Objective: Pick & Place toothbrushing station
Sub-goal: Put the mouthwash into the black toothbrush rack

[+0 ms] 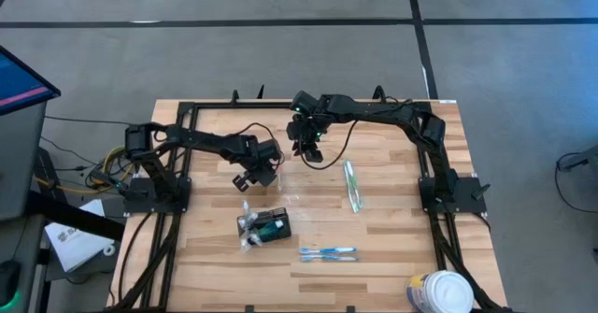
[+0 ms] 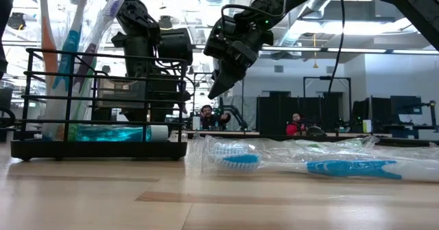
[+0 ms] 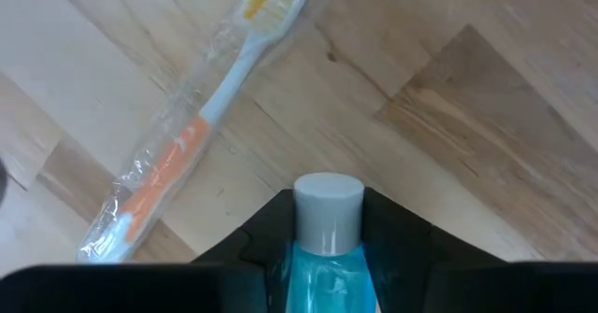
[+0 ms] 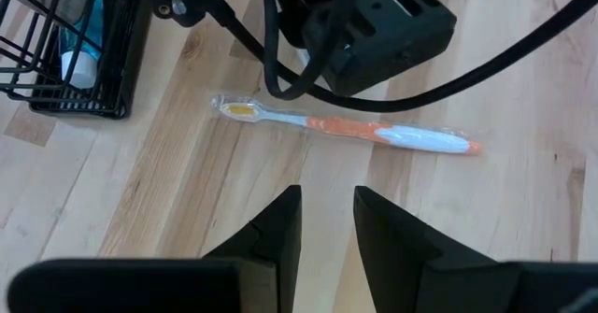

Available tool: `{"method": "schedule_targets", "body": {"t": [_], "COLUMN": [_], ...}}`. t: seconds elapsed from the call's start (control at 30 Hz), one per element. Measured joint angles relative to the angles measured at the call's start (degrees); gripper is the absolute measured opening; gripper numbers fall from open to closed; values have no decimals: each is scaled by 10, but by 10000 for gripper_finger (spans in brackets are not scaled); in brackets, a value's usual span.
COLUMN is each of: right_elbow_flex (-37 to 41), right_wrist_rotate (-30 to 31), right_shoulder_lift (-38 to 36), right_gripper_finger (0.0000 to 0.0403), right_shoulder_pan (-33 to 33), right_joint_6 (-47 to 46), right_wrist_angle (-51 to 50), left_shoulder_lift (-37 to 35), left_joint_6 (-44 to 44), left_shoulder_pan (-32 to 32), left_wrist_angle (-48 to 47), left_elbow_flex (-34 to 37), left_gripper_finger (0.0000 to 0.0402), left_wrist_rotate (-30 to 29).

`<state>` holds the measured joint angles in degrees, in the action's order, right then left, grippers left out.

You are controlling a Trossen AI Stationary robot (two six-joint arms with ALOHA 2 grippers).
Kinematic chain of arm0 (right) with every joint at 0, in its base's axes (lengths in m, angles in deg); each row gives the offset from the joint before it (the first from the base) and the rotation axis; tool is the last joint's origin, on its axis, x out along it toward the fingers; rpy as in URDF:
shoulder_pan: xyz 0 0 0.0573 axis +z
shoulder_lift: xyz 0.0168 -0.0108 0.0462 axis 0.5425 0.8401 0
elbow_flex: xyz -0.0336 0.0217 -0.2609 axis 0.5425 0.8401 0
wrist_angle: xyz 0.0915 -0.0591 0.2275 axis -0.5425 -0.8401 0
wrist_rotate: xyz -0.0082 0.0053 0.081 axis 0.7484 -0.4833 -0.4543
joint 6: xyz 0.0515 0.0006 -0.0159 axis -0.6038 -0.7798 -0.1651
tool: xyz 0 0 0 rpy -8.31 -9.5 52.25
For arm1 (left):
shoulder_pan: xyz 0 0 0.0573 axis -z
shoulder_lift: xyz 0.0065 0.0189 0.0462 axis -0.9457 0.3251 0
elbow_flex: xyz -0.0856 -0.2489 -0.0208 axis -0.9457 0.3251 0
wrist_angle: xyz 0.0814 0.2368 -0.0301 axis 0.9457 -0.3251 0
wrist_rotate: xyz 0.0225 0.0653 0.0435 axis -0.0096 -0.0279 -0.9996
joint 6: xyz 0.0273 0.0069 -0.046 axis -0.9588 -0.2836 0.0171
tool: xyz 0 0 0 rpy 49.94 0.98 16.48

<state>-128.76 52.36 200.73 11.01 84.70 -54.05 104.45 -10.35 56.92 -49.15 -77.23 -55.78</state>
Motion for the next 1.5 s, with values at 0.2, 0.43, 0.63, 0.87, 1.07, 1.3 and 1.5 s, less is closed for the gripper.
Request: {"method": "schedule_targets", "body": {"t": [0.2,0.43,0.63,0.87,1.07,1.3,1.5], "right_elbow_flex": [0,0,0,0,0,0,0], "right_wrist_rotate": [0,0,0,0,0,0,0], "right_shoulder_lift": [0,0,0,0,0,0,0], "right_gripper_finger": [92,92,92,92,92,92,92], "right_shoulder_pan": [0,0,0,0,0,0,0], "right_joint_6": [0,0,0,1,1,1,1], "right_wrist_angle": [0,0,0,1,2,2,2], "left_shoulder_lift": [0,1,-13,-44,-47,-61,-86], "left_joint_6": [0,0,0,0,0,2,9], "left_shoulder_pan": [0,0,0,0,0,0,-3], "left_wrist_angle": [-6,-11,-15,-40,-48,-42,-44], "left_elbow_flex": [0,0,2,6,5,1,2], "left_gripper_finger": [94,86,86,85,84,50,2], "left_wrist_rotate": [-5,-2,-1,-1,-9,-9,-9]}}
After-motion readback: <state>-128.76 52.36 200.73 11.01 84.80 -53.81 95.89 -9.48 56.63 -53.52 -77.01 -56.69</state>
